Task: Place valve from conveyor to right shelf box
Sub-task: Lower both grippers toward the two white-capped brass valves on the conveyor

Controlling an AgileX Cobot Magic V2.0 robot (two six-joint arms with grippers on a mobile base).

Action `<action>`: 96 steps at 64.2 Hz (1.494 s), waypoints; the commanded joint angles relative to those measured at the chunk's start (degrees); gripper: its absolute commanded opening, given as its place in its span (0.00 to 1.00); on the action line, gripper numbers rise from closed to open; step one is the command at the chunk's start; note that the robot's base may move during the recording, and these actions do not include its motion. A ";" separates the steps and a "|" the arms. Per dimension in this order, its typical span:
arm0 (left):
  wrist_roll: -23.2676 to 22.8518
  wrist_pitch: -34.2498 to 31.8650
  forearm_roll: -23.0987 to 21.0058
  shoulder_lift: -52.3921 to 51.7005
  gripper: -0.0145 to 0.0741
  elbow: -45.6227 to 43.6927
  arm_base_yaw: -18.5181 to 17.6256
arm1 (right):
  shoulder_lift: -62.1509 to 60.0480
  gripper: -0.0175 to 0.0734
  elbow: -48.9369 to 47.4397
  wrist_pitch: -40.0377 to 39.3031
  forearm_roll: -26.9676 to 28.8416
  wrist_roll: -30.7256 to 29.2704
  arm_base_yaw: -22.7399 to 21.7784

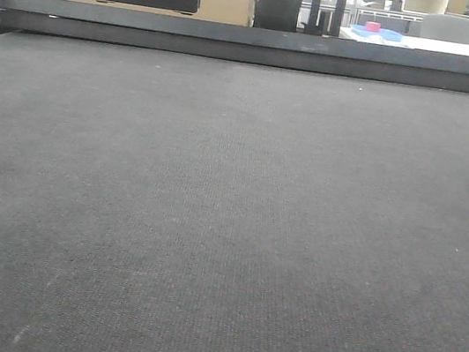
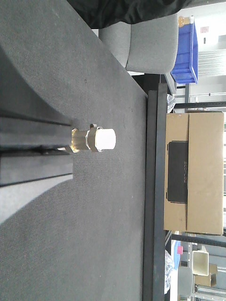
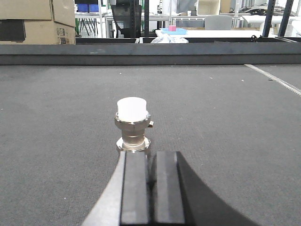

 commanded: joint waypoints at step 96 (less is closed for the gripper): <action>-0.39 17.44 0.16 15.36 0.45 -34.00 0.02 | 12.73 0.61 -34.48 8.12 0.02 0.01 -0.12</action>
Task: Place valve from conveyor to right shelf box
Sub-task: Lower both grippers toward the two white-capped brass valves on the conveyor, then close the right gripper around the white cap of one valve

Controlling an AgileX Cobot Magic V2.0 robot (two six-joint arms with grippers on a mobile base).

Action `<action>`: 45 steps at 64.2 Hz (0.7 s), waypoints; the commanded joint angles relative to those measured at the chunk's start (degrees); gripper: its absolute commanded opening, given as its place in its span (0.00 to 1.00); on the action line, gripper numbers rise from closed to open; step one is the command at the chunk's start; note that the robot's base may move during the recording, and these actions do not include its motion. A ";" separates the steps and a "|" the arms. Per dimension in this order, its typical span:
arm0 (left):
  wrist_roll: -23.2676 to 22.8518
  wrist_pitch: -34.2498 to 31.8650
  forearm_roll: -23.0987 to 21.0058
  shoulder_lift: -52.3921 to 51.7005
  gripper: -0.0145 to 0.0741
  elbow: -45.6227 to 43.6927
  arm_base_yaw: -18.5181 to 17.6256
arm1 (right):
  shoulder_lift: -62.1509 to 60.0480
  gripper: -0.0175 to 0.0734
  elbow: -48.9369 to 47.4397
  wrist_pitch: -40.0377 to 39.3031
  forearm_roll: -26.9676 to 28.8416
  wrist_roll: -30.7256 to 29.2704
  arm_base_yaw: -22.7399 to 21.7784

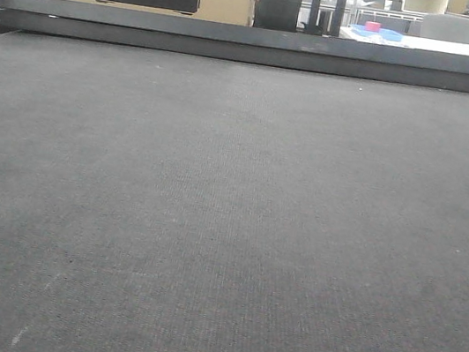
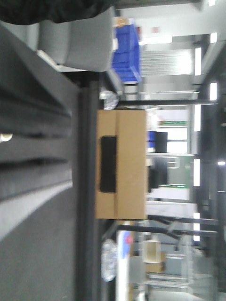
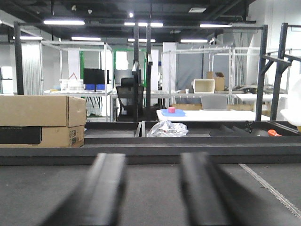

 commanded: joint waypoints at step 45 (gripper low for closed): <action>-0.51 15.63 0.92 25.19 0.84 -21.32 -7.40 | 49.69 0.82 -30.04 33.72 -2.48 -3.18 6.60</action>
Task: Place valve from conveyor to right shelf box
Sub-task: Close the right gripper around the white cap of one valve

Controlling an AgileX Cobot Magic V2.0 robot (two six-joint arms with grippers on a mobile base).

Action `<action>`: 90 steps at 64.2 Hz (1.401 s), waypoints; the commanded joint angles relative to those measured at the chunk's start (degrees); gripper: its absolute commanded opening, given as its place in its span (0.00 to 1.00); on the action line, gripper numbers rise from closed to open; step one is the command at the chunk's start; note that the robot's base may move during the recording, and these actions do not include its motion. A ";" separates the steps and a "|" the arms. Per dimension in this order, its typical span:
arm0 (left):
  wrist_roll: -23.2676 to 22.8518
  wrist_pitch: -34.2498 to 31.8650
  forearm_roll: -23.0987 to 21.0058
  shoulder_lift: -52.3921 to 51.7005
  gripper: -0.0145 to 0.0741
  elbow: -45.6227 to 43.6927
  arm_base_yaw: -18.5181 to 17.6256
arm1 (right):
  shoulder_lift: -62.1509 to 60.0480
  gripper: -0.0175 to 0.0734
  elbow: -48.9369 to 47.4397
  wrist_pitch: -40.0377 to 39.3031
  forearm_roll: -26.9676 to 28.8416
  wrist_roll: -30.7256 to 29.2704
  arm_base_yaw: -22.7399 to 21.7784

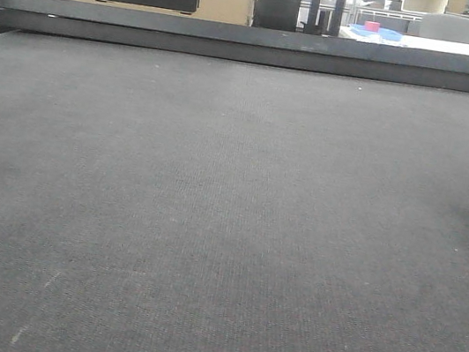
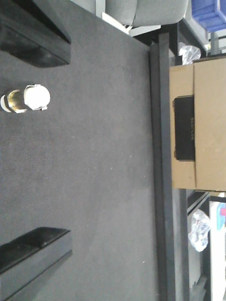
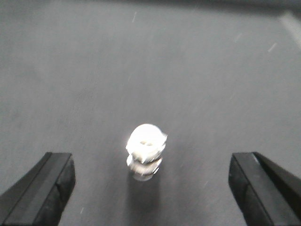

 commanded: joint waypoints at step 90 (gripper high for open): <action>-0.40 0.27 0.07 0.32 0.84 -0.47 -1.33 | 49.83 0.45 -23.10 11.75 -3.93 8.05 -1.34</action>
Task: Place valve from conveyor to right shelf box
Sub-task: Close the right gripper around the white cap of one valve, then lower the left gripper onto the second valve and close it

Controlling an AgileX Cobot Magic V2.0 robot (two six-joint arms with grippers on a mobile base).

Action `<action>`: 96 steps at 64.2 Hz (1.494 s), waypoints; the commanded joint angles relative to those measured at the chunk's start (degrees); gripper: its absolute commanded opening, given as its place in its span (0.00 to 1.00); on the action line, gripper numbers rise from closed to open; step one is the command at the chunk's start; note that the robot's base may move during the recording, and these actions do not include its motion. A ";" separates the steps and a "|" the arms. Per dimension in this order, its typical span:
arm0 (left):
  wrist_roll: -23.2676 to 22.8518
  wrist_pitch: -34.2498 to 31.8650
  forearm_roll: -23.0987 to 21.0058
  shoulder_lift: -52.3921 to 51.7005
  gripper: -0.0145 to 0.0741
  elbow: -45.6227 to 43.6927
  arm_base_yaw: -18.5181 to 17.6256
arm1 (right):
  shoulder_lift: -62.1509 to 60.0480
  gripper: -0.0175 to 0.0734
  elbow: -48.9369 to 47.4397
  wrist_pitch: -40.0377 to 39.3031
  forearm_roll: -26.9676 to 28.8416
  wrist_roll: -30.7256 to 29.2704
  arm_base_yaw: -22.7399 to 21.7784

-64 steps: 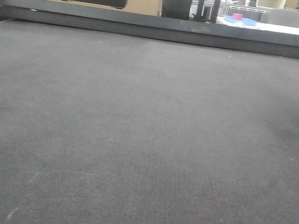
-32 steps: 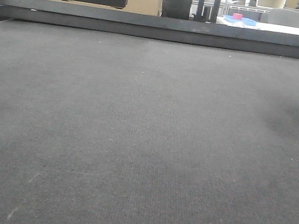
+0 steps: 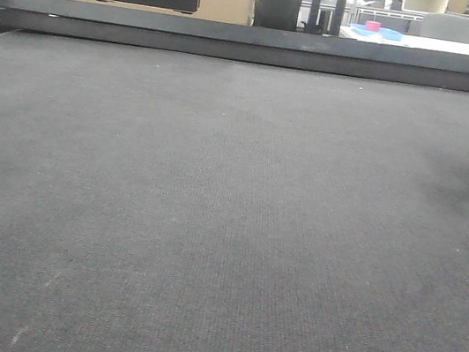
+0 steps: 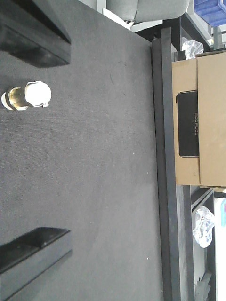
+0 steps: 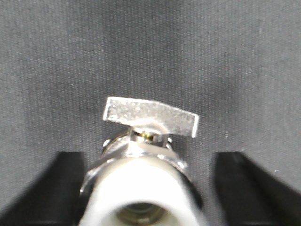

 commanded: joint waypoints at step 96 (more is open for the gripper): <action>7.79 40.19 0.33 72.08 0.84 -48.12 12.67 | -20.82 0.02 4.76 -0.40 -0.16 0.15 7.49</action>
